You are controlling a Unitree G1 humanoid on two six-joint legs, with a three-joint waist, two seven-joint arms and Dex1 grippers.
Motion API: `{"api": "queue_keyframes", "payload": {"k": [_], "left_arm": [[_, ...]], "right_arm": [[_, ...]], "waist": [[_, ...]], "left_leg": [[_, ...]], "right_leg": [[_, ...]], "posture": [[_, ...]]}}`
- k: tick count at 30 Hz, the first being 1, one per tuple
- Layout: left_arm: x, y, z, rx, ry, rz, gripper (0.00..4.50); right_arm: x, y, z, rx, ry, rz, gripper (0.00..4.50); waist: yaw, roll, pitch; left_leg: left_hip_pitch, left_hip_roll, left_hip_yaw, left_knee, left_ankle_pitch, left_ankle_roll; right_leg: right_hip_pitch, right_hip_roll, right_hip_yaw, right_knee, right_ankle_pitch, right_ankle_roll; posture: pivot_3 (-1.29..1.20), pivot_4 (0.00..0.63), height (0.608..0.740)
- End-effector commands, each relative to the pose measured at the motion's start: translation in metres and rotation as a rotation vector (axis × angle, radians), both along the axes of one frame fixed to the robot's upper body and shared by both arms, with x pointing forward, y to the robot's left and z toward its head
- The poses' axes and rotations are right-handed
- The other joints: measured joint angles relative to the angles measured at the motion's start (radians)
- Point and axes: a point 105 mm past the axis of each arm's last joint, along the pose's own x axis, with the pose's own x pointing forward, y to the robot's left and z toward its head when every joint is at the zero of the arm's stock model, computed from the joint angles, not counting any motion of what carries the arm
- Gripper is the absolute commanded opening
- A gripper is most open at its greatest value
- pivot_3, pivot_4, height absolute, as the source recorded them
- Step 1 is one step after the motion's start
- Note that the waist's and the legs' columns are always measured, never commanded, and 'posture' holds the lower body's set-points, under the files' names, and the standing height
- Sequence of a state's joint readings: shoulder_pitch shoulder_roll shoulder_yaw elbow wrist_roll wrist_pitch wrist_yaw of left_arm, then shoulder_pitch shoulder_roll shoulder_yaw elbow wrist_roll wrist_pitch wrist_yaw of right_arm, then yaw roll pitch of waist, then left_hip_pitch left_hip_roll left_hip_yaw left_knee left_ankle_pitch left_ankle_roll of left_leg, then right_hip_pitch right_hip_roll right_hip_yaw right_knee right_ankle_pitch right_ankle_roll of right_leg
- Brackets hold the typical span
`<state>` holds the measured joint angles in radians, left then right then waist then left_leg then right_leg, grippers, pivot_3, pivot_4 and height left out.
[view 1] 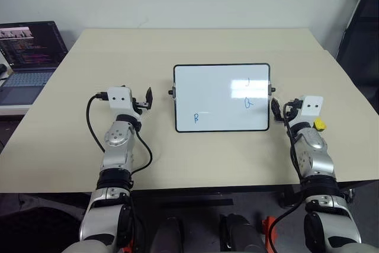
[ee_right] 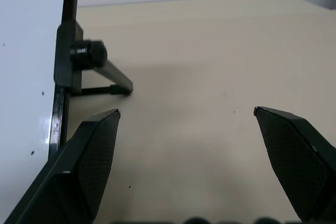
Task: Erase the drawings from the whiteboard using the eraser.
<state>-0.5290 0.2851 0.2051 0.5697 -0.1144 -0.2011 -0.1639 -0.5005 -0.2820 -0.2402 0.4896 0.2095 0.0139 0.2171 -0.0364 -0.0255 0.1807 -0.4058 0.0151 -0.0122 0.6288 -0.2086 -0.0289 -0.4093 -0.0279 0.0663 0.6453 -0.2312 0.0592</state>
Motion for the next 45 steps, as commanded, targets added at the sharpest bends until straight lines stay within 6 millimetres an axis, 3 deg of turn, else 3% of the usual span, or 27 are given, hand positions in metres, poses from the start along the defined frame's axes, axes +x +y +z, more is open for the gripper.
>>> {"api": "queue_keyframes", "payload": {"k": [1, 10, 17, 21, 31, 35, 36, 40, 43, 45], "left_arm": [[-0.005, 0.002, 0.017, 0.022, -0.066, 0.003, 4.50], [-0.006, 0.003, 0.008, 0.018, -0.022, 0.004, 4.50], [-0.003, -0.022, -0.006, -0.006, 0.015, -0.049, 4.50], [-0.001, -0.031, -0.007, -0.007, 0.025, -0.081, 4.50], [0.003, -0.017, -0.008, -0.007, 0.040, -0.094, 4.50], [-0.005, 0.005, 0.016, 0.030, 0.004, -0.172, 4.50], [-0.008, 0.008, 0.032, 0.138, -0.016, -0.210, 4.50], [-0.013, 0.005, 0.073, 0.326, -0.026, -0.347, 4.50], [-0.016, -0.015, 0.103, 0.360, -0.061, -0.482, 4.50], [-0.019, -0.047, 0.123, 0.333, -0.095, -0.627, 4.50]], "right_arm": [[0.008, 0.007, 0.018, -0.015, -0.060, 0.033, 4.49], [0.012, 0.011, 0.017, -0.022, -0.064, 0.048, 4.49], [0.006, -0.001, 0.011, -0.028, -0.056, 0.020, 4.49], [0.006, -0.003, 0.018, -0.037, -0.063, 0.010, 4.49], [0.002, -0.014, 0.026, -0.054, -0.077, -0.025, 4.49], [-0.005, -0.024, 0.037, -0.056, -0.074, -0.003, 4.49], [-0.008, -0.027, 0.041, -0.073, -0.052, 0.025, 4.49], [-0.018, -0.039, 0.053, -0.097, 0.013, 0.088, 4.49], [-0.030, -0.042, 0.073, -0.128, 0.021, 0.178, 4.49], [-0.042, -0.048, 0.078, -0.198, 0.092, 0.236, 4.49]], "waist": [[0.000, 0.000, 0.000], [-0.006, 0.000, 0.000], [-0.008, 0.000, 0.000], [-0.012, 0.000, 0.000], [-0.013, 0.000, 0.000], [-0.015, 0.000, 0.000], [-0.016, 0.000, 0.000], [-0.017, 0.000, 0.001], [-0.002, 0.000, 0.001], [0.006, 0.000, 0.001]], "left_leg": [[0.000, 0.000, 0.000, 0.000, 0.000, 0.000], [0.001, 0.000, 0.000, 0.000, 0.000, 0.000], [0.001, 0.000, 0.000, 0.000, 0.000, 0.000], [0.001, 0.000, 0.000, 0.000, 0.000, 0.000], [0.001, 0.000, 0.000, 0.000, 0.000, 0.000], [0.001, 0.000, 0.000, 0.000, 0.000, 0.000], [0.000, 0.000, 0.000, 0.000, 0.000, 0.000], [-0.001, 0.000, -0.001, 0.000, 0.000, 0.000], [0.000, 0.000, -0.001, 0.000, 0.000, 0.000], [0.000, -0.001, -0.001, 0.001, 0.000, 0.000]], "right_leg": [[0.000, 0.000, 0.000, 0.000, 0.000, 0.000], [0.000, 0.000, 0.000, 0.001, 0.000, 0.000], [0.001, 0.000, 0.000, 0.001, 0.000, 0.000], [0.001, 0.000, 0.000, 0.001, 0.000, 0.000], [0.001, 0.000, 0.000, 0.001, -0.001, 0.001], [0.000, 0.000, 0.000, 0.001, -0.001, 0.001], [0.000, 0.000, 0.000, 0.001, -0.001, 0.001], [-0.001, 0.000, -0.001, 0.000, -0.001, 0.001], [0.001, -0.001, -0.002, 0.000, -0.002, 0.003], [0.001, -0.001, -0.002, 0.000, -0.003, 0.005]], "posture": [[0.00, 0.150, 0.740], [0.00, 0.150, 0.740], [0.00, 0.150, 0.740], [0.00, 0.150, 0.740], [0.00, 0.150, 0.740], [0.00, 0.150, 0.740], [0.00, 0.150, 0.740], [0.00, 0.150, 0.740], [0.00, 0.150, 0.740], [0.00, 0.150, 0.740]]}}
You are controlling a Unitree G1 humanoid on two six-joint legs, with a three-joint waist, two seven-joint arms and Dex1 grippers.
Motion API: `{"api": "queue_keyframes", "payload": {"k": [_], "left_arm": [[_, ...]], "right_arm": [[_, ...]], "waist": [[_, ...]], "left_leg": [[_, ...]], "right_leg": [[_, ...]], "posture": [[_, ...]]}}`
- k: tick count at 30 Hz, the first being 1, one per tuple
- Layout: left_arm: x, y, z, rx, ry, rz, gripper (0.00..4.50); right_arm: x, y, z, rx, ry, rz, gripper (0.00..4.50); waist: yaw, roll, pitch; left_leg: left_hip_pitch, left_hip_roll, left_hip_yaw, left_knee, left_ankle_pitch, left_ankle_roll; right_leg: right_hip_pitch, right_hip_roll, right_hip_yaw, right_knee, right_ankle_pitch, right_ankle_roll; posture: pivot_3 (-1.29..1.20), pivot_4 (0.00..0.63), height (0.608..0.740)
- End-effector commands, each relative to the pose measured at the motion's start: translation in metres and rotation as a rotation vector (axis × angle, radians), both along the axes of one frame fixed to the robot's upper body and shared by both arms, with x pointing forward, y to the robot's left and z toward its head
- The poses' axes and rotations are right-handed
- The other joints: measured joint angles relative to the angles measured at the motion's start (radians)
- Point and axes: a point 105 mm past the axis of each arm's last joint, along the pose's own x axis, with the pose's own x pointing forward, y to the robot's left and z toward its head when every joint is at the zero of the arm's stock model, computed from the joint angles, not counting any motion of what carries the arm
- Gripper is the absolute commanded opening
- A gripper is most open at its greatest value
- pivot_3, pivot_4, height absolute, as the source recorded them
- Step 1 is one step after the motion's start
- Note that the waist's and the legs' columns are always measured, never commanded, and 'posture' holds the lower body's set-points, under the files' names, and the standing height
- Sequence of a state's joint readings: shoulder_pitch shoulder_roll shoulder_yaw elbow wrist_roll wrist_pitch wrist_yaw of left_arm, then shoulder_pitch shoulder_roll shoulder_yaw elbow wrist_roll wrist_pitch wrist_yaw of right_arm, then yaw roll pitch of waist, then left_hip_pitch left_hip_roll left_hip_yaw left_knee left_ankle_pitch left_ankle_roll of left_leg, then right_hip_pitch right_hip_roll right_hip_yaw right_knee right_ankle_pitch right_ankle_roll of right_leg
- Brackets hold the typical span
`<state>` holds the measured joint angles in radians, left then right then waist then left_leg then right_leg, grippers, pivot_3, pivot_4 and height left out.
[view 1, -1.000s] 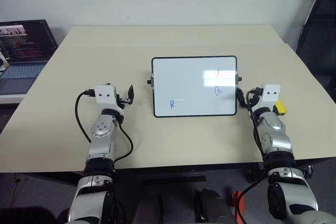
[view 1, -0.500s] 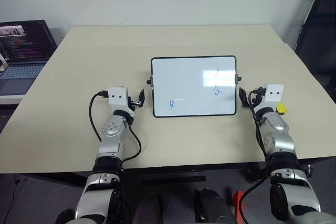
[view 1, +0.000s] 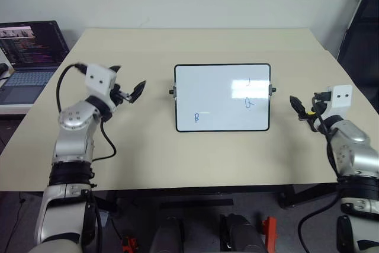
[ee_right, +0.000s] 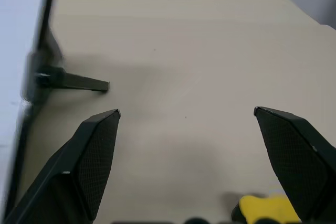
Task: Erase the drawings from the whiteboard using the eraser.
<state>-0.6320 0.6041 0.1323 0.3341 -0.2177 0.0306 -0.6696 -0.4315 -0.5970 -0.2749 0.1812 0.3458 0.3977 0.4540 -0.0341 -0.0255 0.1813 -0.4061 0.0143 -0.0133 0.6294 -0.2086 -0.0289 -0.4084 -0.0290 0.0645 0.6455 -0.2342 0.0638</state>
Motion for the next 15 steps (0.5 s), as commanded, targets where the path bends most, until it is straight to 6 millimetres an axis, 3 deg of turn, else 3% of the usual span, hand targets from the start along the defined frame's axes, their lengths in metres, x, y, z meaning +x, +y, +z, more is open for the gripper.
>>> {"api": "queue_keyframes", "payload": {"k": [1, 4, 9, 15], "left_arm": [[-0.012, -0.057, 0.035, -0.027, -0.026, -0.271, 4.50], [-0.024, -0.106, 0.033, -0.079, 0.036, -0.475, 4.50], [-0.044, -0.185, -0.007, -0.105, 0.191, -0.737, 4.50], [-0.062, -0.237, -0.049, -0.109, 0.303, -0.871, 4.50]], "right_arm": [[-0.017, -0.010, 0.020, -0.090, 0.057, 0.077, 4.49], [-0.019, -0.032, 0.016, -0.113, 0.161, 0.027, 4.49], [-0.018, -0.073, 0.001, -0.112, 0.320, -0.073, 4.49], [-0.006, -0.085, -0.007, -0.112, 0.397, -0.097, 4.49]], "waist": [[0.007, 0.000, 0.000], [0.006, -0.001, 0.000], [-0.004, -0.001, 0.000], [-0.025, -0.001, 0.000]], "left_leg": [[0.000, 0.000, 0.000, 0.000, 0.000, 0.000], [-0.002, -0.001, -0.001, 0.001, 0.000, 0.000], [-0.001, -0.001, 0.000, 0.000, 0.000, 0.000], [0.003, -0.001, 0.002, 0.000, 0.000, 0.000]], "right_leg": [[0.000, 0.000, -0.001, 0.000, 0.000, 0.000], [0.000, -0.001, -0.001, -0.002, 0.000, 0.001], [0.000, -0.001, 0.000, -0.001, 0.000, 0.001], [0.000, 0.001, 0.005, 0.000, 0.000, 0.000]], "posture": [[0.00, 0.150, 0.740], [0.00, 0.150, 0.740], [0.00, 0.150, 0.740], [0.00, 0.150, 0.740]]}}
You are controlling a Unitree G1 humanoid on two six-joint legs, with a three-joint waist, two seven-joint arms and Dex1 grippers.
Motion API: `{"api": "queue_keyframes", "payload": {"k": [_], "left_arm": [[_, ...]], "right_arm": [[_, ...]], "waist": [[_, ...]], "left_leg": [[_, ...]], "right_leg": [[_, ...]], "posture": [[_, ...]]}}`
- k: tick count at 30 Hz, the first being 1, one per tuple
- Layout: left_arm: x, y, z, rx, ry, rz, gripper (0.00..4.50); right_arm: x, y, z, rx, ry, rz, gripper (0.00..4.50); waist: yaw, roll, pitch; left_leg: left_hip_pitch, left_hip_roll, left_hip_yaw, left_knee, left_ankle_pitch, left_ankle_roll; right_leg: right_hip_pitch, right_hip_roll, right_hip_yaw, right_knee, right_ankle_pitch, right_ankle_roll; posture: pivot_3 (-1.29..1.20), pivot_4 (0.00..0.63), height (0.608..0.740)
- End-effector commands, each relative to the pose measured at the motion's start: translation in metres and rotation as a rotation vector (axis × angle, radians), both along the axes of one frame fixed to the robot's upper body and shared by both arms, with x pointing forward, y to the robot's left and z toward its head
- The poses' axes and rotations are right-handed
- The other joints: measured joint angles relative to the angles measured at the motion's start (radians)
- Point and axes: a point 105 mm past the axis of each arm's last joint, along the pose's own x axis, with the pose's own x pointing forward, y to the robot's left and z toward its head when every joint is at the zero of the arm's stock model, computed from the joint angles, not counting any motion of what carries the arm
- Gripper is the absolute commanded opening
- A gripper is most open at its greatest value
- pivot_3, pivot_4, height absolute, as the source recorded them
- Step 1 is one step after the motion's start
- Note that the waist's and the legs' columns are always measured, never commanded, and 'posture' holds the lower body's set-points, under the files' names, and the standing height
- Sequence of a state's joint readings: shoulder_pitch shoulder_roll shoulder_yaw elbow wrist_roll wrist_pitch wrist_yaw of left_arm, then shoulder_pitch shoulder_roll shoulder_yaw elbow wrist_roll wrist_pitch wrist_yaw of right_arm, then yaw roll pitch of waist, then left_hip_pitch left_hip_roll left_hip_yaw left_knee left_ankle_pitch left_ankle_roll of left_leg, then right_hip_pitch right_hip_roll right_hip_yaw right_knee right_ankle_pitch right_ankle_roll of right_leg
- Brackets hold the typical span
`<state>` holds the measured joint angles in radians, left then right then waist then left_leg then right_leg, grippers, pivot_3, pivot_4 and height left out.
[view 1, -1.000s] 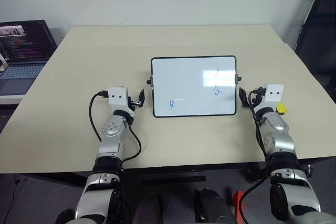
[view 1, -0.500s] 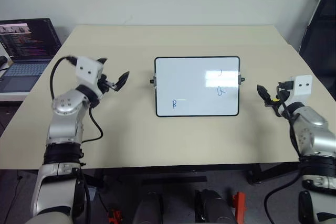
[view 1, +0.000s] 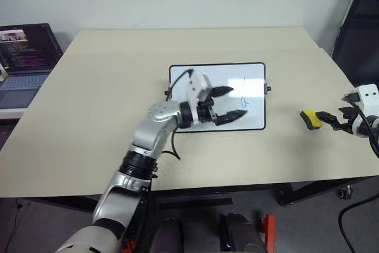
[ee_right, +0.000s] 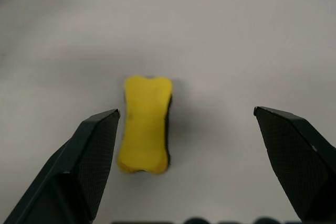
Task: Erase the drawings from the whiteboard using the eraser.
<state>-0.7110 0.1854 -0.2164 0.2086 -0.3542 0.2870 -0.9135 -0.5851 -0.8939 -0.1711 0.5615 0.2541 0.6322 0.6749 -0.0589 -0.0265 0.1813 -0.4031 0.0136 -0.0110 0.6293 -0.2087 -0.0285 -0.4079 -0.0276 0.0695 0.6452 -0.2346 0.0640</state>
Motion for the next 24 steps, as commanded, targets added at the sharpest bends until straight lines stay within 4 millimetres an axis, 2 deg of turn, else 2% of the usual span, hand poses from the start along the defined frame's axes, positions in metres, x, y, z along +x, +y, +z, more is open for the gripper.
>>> {"api": "queue_keyframes", "payload": {"k": [1, 8, 13, 20, 21, 24], "left_arm": [[-0.015, -0.023, -0.014, 0.020, -0.001, -0.075, 4.50], [-0.016, -0.037, -0.024, 0.032, 0.002, -0.039, 4.50], [-0.017, -0.039, -0.028, 0.056, -0.017, -0.025, 4.50], [-0.017, -0.038, -0.029, 0.061, -0.016, -0.015, 4.50], [-0.018, -0.038, -0.030, 0.063, -0.016, -0.015, 4.50], [-0.018, -0.037, -0.031, 0.067, -0.015, -0.015, 4.50]], "right_arm": [[0.011, -0.004, 0.017, -0.023, -0.037, 0.006, 4.49], [0.023, 0.007, 0.006, -0.026, 0.011, 0.048, 4.49], [0.027, 0.014, -0.001, -0.019, 0.032, 0.072, 4.49], [0.027, 0.013, -0.009, 0.001, 0.051, 0.059, 4.49], [0.027, 0.013, -0.011, 0.011, 0.053, 0.055, 4.31], [0.027, 0.012, -0.013, 0.028, 0.055, 0.044, 4.31]], "waist": [[-0.001, 0.000, 0.000], [0.001, 0.000, 0.000], [0.004, 0.000, 0.000], [0.003, 0.000, 0.000], [0.003, 0.000, 0.000], [0.003, 0.000, 0.000]], "left_leg": [[0.001, 0.000, 0.001, 0.000, 0.000, 0.000], [0.001, 0.000, 0.002, 0.000, 0.000, 0.000], [0.001, 0.000, 0.002, 0.000, 0.000, 0.000], [0.001, 0.000, 0.002, 0.000, 0.000, 0.000], [0.001, 0.000, 0.002, 0.000, 0.000, 0.000], [0.001, 0.000, 0.002, 0.000, 0.000, 0.000]], "right_leg": [[0.000, 0.000, 0.001, 0.000, 0.000, 0.000], [0.001, 0.000, 0.001, 0.000, 0.000, 0.000], [0.001, -0.001, 0.001, 0.000, 0.000, 0.001], [0.001, -0.001, 0.001, 0.000, 0.000, 0.001], [0.001, -0.001, 0.001, 0.000, 0.000, 0.001], [0.001, -0.001, 0.001, 0.000, 0.000, 0.001]], "posture": [[0.00, 0.150, 0.740], [0.00, 0.150, 0.740], [0.00, 0.150, 0.740], [0.00, 0.150, 0.740], [0.00, 0.150, 0.740], [0.00, 0.150, 0.740]]}}
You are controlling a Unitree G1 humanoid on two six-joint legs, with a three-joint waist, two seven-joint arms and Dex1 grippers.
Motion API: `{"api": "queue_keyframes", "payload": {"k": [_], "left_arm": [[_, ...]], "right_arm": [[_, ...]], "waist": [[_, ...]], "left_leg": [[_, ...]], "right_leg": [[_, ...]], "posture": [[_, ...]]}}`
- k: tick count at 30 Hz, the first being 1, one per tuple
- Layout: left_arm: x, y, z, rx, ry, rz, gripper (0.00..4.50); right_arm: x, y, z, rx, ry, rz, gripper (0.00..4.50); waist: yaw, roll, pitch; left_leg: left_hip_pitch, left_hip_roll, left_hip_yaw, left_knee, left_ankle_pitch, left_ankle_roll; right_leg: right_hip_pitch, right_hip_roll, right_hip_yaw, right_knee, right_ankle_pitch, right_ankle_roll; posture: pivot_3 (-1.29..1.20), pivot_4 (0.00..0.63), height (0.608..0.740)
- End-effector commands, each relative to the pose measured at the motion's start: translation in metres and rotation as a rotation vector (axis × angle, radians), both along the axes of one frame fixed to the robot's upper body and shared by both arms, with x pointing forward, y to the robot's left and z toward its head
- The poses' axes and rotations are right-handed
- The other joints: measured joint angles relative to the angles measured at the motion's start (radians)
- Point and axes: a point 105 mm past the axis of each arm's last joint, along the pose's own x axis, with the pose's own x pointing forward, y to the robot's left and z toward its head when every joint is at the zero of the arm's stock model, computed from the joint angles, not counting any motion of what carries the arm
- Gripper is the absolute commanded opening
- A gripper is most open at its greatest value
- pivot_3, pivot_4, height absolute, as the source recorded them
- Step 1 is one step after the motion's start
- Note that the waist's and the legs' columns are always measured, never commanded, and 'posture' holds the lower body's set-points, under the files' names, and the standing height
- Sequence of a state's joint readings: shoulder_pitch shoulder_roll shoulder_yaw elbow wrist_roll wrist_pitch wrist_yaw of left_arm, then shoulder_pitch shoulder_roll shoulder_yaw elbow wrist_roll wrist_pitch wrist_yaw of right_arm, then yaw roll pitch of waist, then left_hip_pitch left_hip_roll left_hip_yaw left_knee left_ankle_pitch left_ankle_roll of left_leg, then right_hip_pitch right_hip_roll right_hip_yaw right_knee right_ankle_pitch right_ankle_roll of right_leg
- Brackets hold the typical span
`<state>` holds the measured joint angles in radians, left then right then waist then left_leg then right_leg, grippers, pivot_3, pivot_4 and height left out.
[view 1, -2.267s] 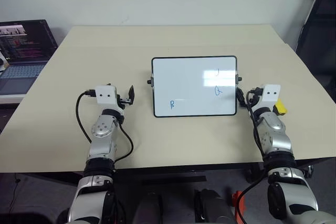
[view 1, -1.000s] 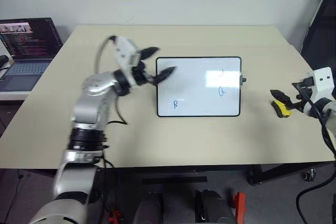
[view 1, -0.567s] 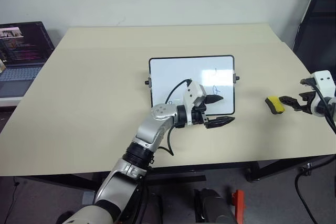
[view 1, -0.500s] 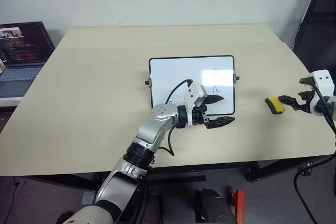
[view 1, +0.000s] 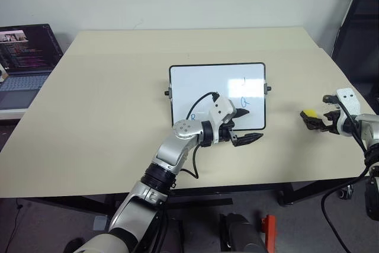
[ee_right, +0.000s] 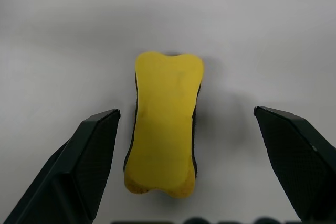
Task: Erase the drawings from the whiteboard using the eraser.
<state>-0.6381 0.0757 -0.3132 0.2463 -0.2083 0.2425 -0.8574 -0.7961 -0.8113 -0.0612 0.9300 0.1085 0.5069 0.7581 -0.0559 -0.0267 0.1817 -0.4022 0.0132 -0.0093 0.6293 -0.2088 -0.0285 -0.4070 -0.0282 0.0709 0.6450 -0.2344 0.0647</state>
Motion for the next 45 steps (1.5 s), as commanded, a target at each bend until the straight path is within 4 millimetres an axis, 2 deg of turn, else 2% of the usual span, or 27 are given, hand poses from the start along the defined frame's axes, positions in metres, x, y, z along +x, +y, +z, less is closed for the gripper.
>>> {"api": "queue_keyframes", "payload": {"k": [1, 9, 14, 22, 29, 32, 37, 39, 42, 45], "left_arm": [[-0.004, -0.003, 0.010, -0.018, -0.045, -0.011, 4.50], [-0.004, -0.002, 0.007, -0.011, -0.042, -0.007, 4.50], [-0.003, 0.000, 0.006, -0.007, -0.037, 0.005, 4.50], [-0.003, 0.002, 0.002, 0.007, -0.033, 0.010, 4.50], [-0.001, 0.003, 0.002, 0.011, -0.035, 0.015, 4.50], [-0.001, 0.004, 0.001, 0.012, -0.034, 0.019, 4.50], [-0.002, 0.005, 0.000, 0.013, -0.030, 0.021, 4.50], [-0.002, 0.005, -0.001, 0.015, -0.030, 0.021, 4.50], [-0.002, 0.005, -0.001, 0.019, -0.029, 0.021, 4.50], [-0.002, 0.006, -0.001, 0.021, -0.029, 0.020, 4.50]], "right_arm": [[0.006, -0.003, 0.017, 0.019, -0.069, -0.011, 4.31], [0.007, -0.002, 0.019, 0.048, -0.081, -0.022, 4.31], [0.008, 0.006, 0.021, 0.080, -0.109, -0.004, 4.31], [0.009, 0.006, 0.025, 0.103, -0.112, -0.075, 4.31], [0.005, 0.003, 0.012, 0.139, -0.088, -0.113, 4.31], [0.007, 0.007, 0.019, 0.151, -0.156, -0.092, 4.31], [0.006, 0.003, 0.016, 0.160, -0.221, -0.116, 4.31], [0.004, 0.002, 0.013, 0.179, -0.234, -0.131, 4.31], [-0.002, 0.003, -0.002, 0.181, -0.209, -0.137, 4.31], [-0.003, 0.004, -0.003, 0.195, -0.215, -0.146, 4.31]], "waist": [[0.000, 0.000, 0.000], [-0.001, 0.000, 0.000], [-0.001, 0.000, 0.000], [0.000, 0.000, 0.000], [-0.001, 0.000, 0.000], [-0.001, 0.000, 0.000], [0.000, 0.000, 0.000], [0.000, 0.000, 0.000], [0.000, 0.000, 0.000], [-0.002, 0.000, 0.000]], "left_leg": [[0.000, 0.000, 0.000, 0.000, 0.000, 0.000], [0.000, 0.000, 0.000, 0.000, 0.000, 0.000], [0.000, 0.000, 0.000, 0.000, 0.000, 0.000], [0.000, 0.000, 0.000, 0.000, 0.000, 0.000], [0.000, 0.000, 0.000, 0.000, 0.000, 0.000], [0.000, 0.000, 0.000, 0.000, 0.000, 0.000], [0.000, 0.000, 0.000, 0.000, 0.000, 0.000], [0.000, 0.000, 0.000, 0.000, 0.000, 0.000], [0.000, 0.000, 0.000, 0.000, 0.000, 0.000], [0.001, 0.000, 0.000, 0.000, 0.000, 0.000]], "right_leg": [[0.000, 0.000, 0.000, 0.000, 0.000, 0.000], [0.000, 0.000, 0.000, 0.000, 0.000, 0.000], [0.000, 0.000, 0.000, 0.000, 0.000, 0.000], [0.000, 0.000, 0.000, 0.000, 0.000, 0.000], [0.000, 0.000, 0.000, 0.000, 0.000, 0.000], [0.000, 0.000, 0.000, 0.000, 0.000, 0.000], [0.000, 0.000, 0.000, 0.000, 0.000, 0.000], [0.000, 0.000, 0.000, 0.000, 0.000, 0.000], [0.001, 0.000, 0.000, 0.000, 0.000, 0.000], [0.001, 0.000, 0.000, 0.000, 0.000, 0.000]], "posture": [[0.00, 0.150, 0.740], [0.00, 0.150, 0.740], [0.00, 0.150, 0.740], [0.00, 0.150, 0.740], [0.00, 0.150, 0.740], [0.00, 0.150, 0.740], [0.00, 0.150, 0.740], [0.00, 0.150, 0.740], [0.00, 0.150, 0.740], [0.00, 0.150, 0.740]]}}
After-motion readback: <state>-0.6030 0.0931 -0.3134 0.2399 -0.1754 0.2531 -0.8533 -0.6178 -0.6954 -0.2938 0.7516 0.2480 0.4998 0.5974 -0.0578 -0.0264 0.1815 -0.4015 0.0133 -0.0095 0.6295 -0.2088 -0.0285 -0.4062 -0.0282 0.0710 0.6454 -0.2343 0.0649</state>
